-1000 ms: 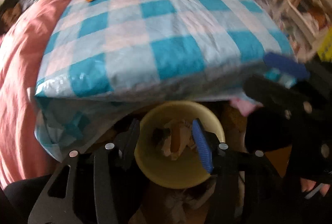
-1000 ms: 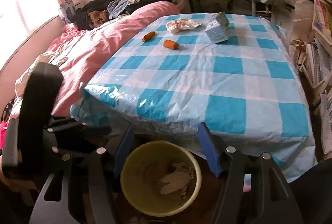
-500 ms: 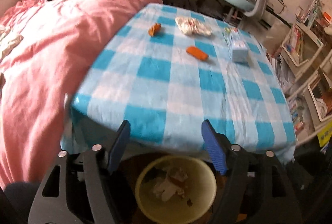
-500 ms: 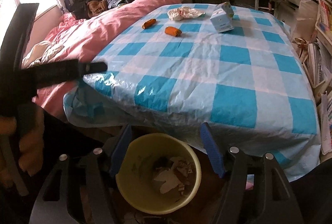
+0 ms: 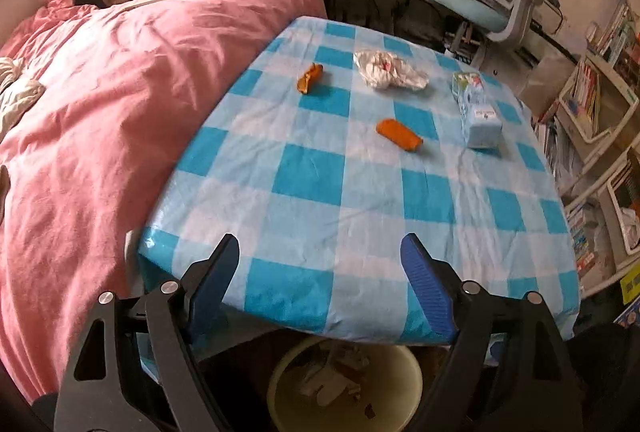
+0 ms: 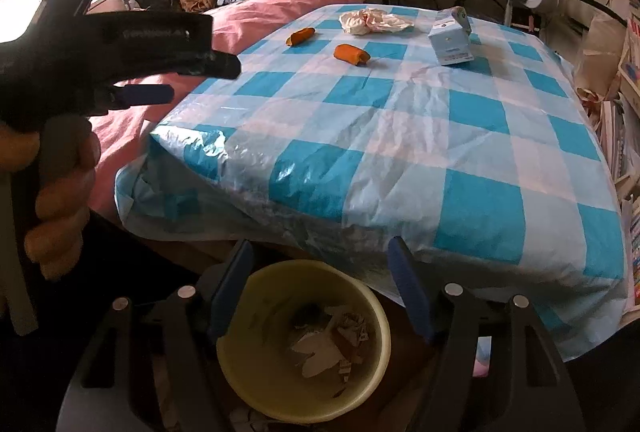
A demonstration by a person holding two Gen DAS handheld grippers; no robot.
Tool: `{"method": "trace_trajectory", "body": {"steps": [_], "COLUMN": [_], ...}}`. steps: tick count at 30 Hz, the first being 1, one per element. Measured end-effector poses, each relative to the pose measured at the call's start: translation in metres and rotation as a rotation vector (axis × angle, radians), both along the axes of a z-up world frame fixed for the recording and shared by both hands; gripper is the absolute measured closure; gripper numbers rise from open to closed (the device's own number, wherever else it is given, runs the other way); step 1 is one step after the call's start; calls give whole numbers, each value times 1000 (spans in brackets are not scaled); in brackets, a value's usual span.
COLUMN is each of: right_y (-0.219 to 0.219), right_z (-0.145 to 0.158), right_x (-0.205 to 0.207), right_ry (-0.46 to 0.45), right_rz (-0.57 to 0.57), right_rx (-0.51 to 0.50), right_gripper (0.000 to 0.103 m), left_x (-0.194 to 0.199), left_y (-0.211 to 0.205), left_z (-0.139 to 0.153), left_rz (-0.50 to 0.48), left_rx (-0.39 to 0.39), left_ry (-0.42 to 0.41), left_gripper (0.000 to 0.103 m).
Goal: Collect trash
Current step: 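Move both open tools back over the table toward the milk carton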
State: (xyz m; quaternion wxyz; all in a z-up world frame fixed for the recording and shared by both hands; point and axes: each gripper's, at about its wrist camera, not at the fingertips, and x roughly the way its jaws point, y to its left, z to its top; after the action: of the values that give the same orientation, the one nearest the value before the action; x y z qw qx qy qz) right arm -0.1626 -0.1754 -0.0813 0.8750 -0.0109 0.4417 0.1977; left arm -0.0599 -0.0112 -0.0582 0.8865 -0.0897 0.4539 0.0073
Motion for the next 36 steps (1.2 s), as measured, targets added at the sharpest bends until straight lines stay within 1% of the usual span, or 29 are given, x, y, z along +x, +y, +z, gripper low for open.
{"method": "trace_trajectory", "body": {"steps": [3,5,15,36], "right_y": [3,4,1,3], "right_z": [-1,0,2,2], "right_x": [0,-1,-2,-2], "right_ry": [-3,-9,-18,-18], "right_rz": [10,11,3,6], "right_rx": [-12,-17,-17,-28], "right_gripper": [35,33,31,27], "left_x": [-2,-3,-5,-6], "left_y": [-3,-2,-5,-8], "left_z": [-1,-2,-10,-10], "left_rz": [-7,-3,-2,-16], "left_rx": [16,15,22,16], "left_ry": [-7,-2,19,20], "left_gripper": [22,22,21,20]}}
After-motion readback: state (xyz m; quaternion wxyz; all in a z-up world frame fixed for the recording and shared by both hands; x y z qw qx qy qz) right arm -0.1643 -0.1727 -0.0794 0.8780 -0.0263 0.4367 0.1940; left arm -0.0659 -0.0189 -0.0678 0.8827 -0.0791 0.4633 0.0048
